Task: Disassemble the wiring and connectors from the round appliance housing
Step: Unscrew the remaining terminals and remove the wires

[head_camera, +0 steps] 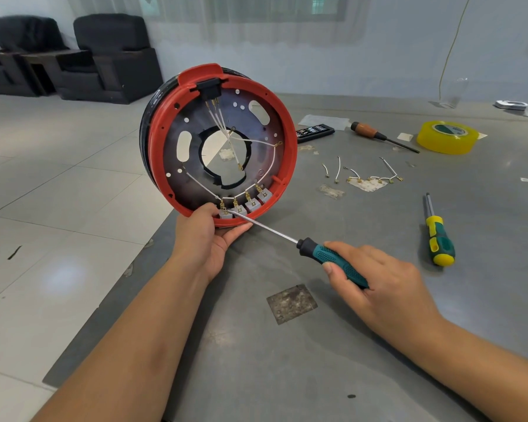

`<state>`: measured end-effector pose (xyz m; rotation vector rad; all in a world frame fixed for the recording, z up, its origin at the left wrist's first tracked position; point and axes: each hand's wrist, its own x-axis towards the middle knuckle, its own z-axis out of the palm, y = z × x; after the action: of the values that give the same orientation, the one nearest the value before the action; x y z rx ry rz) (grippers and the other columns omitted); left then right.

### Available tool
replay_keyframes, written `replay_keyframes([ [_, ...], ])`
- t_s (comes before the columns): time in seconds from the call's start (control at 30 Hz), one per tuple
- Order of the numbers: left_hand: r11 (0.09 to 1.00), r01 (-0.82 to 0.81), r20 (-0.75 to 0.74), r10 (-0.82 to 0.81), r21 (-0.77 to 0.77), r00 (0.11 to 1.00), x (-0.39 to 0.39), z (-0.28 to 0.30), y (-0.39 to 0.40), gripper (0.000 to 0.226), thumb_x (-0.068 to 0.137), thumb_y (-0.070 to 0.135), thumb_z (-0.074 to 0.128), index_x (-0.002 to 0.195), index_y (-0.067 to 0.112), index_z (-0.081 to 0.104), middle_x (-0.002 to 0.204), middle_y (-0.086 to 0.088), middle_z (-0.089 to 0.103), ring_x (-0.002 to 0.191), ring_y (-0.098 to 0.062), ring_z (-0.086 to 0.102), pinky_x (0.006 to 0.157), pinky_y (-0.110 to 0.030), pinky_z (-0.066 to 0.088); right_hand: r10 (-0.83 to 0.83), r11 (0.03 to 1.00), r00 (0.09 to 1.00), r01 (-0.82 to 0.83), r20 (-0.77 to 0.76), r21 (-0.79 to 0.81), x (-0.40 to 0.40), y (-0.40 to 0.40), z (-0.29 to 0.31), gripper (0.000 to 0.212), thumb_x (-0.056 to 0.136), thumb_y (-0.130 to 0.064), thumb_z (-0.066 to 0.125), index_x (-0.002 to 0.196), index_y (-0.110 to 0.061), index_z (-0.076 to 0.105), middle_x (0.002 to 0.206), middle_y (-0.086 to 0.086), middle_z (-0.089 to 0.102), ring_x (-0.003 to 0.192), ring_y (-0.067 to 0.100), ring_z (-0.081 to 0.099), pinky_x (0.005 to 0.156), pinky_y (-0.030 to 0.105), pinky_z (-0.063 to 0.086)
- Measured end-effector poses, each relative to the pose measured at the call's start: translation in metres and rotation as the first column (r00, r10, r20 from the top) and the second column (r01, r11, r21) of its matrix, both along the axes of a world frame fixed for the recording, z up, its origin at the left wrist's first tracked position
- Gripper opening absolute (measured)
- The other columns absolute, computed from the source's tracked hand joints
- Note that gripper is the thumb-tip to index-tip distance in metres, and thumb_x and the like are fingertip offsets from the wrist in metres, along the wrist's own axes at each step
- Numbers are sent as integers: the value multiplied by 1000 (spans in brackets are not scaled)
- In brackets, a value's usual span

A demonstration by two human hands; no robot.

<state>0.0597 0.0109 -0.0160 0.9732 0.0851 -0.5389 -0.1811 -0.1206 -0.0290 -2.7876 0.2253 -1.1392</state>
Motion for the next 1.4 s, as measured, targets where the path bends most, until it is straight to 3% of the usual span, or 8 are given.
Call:
replay_keyframes([
  [0.1,1000,-1,0,1,-8,1000,0,0,0,37,99,-9,38,132,-3,52,110,-31,75,89,-44,79,67,-52,66,-11,992,1000,10,5,128,1,1,2,33,98,-38,59,119,-17,74,84,-4,71,68,11,63,61,21,50],
  [0.2,1000,-6,22,7,-12,1000,-1,-2,1,39,97,-10,39,133,-3,52,108,-30,76,89,-44,79,69,-52,66,-53,886,998,40,15,462,3,-3,6,13,95,-31,70,106,-32,78,81,-22,71,75,3,64,65,9,45],
  [0.33,1000,24,35,-23,-20,999,0,-5,1,48,95,-8,44,142,-3,47,108,-28,74,93,-44,78,71,-51,66,-5,681,1000,-17,28,732,3,-22,11,16,92,-28,71,92,-44,78,70,-7,72,57,4,59,54,13,44],
  [0.53,989,144,137,-144,9,980,-1,-5,5,41,97,-1,57,135,11,49,125,-25,68,99,-39,78,78,-54,65,-33,579,994,-64,102,813,0,-46,19,10,89,-34,73,96,-38,79,66,2,69,47,11,46,45,22,42],
  [0.63,977,214,157,-215,22,964,-2,-5,5,36,98,2,65,129,15,53,125,-22,69,100,-41,78,78,-54,65,-26,547,993,-80,112,834,-1,-53,23,12,92,-24,72,94,-31,80,65,7,68,47,15,44,44,22,39],
  [0.83,964,260,137,-267,61,954,-2,-3,7,54,95,19,76,142,9,51,129,-24,70,102,-41,77,73,-48,66,11,476,993,-110,119,872,-4,-55,35,15,94,-10,69,96,-20,80,68,15,68,47,18,39,43,22,37],
  [1.13,941,316,219,-335,119,916,-1,-4,9,72,87,23,84,146,16,44,130,-21,71,106,-40,77,77,-48,66,122,392,990,-108,65,914,-9,-73,35,18,97,-16,64,102,-23,79,80,17,73,51,18,43,48,22,42],
  [1.4,925,368,246,-380,94,892,0,-7,8,74,84,16,87,142,23,41,113,-15,79,105,-46,75,79,-50,65,206,164,977,-94,59,982,-11,-92,46,36,77,-21,76,112,-18,78,99,24,74,65,20,62,55,20,51],
])
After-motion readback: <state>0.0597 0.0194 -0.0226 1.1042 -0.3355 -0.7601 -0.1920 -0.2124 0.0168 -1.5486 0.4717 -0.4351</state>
